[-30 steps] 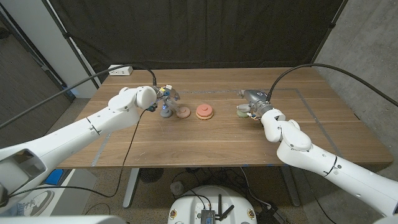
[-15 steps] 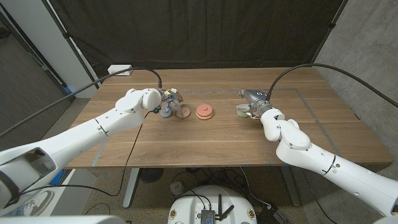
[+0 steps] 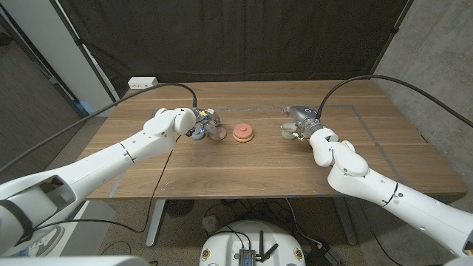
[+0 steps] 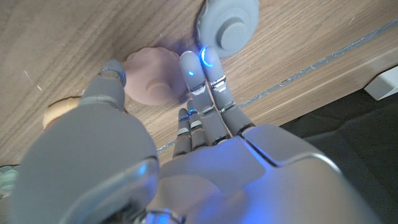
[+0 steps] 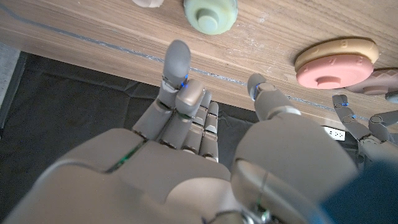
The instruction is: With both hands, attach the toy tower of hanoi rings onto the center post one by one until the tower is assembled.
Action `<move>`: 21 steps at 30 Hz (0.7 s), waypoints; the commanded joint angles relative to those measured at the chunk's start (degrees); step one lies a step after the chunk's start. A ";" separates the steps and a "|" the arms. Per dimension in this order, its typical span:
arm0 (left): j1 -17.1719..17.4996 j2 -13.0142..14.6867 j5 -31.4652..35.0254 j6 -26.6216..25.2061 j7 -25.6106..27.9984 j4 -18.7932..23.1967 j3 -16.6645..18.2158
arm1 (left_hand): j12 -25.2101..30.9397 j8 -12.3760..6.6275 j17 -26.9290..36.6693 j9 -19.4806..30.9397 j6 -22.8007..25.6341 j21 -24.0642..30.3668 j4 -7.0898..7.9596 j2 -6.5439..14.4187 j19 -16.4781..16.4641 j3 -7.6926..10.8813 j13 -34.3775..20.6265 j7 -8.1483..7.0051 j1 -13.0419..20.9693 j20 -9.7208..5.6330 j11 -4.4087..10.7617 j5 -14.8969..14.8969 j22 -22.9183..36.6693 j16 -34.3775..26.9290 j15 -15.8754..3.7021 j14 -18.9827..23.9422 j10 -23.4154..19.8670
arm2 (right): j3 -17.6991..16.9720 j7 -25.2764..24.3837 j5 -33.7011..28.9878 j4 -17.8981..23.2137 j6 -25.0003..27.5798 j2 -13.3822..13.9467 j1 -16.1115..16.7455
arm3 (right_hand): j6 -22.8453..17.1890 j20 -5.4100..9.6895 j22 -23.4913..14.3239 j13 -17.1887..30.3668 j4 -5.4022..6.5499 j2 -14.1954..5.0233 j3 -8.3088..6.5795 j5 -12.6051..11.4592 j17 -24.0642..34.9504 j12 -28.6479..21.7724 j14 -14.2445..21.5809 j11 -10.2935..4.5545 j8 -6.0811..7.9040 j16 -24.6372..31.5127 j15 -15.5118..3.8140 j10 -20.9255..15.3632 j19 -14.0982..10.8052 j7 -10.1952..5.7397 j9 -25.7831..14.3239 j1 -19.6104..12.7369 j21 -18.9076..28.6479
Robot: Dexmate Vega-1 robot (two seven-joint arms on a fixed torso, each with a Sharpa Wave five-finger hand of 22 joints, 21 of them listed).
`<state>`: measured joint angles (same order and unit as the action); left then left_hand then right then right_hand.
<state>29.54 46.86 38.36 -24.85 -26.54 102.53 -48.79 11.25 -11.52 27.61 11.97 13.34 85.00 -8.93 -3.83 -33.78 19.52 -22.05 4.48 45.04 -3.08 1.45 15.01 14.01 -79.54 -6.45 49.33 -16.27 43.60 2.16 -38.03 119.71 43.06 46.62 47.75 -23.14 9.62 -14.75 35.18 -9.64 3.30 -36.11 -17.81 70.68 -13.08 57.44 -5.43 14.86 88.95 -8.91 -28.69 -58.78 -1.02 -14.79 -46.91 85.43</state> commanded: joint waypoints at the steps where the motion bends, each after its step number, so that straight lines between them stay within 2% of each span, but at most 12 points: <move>1: 0.04 -1.86 -0.14 1.64 0.55 -3.10 -0.28 | 0.29 -0.42 0.18 0.16 0.70 0.33 -0.10 -0.19 -0.42 -0.26 -0.02 -0.17 -0.22 -7.55 -0.02 -0.27 -0.07 -0.52 -6.01 0.48 -0.52 | 0.12 0.19 0.20 -0.12 0.33 0.03 -0.26 | -0.49 3.02 -0.06 0.30 0.32 -0.44 -0.21 -0.42 0.08 0.12 0.13 0.02 0.38 -0.32 -3.49 -0.46 0.05 0.16 -0.32 -0.10 0.38; 21: 0.67 -1.77 -0.61 1.09 0.68 -3.31 -0.38 | 0.83 -1.06 -0.06 0.01 2.28 0.97 -0.19 0.07 -0.53 -0.29 0.36 -0.38 0.01 -7.52 0.49 -0.20 -0.57 -0.71 -6.02 0.60 -2.34 | 0.21 -0.27 0.78 -0.22 0.59 0.09 -0.09 | -0.58 3.01 0.15 0.42 0.36 -0.65 -0.26 -0.58 0.05 0.22 0.09 0.05 0.30 -0.36 -3.48 -0.58 0.13 0.12 -0.40 0.04 0.48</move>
<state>29.40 44.89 38.23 -23.21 -26.08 99.15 -49.29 11.47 -11.96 27.49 11.98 14.57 85.44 -9.18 -3.83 -33.78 19.28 -21.58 4.21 45.04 -3.08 1.83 15.01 13.51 -79.99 -6.45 49.33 -17.59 43.66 2.08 -37.52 119.61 43.49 46.63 47.61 -23.34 9.62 -14.63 35.46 -9.64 3.30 -36.11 -18.02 70.54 -13.08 57.44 -5.43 14.86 88.95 -8.91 -28.68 -58.78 -0.81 -15.05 -46.91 85.43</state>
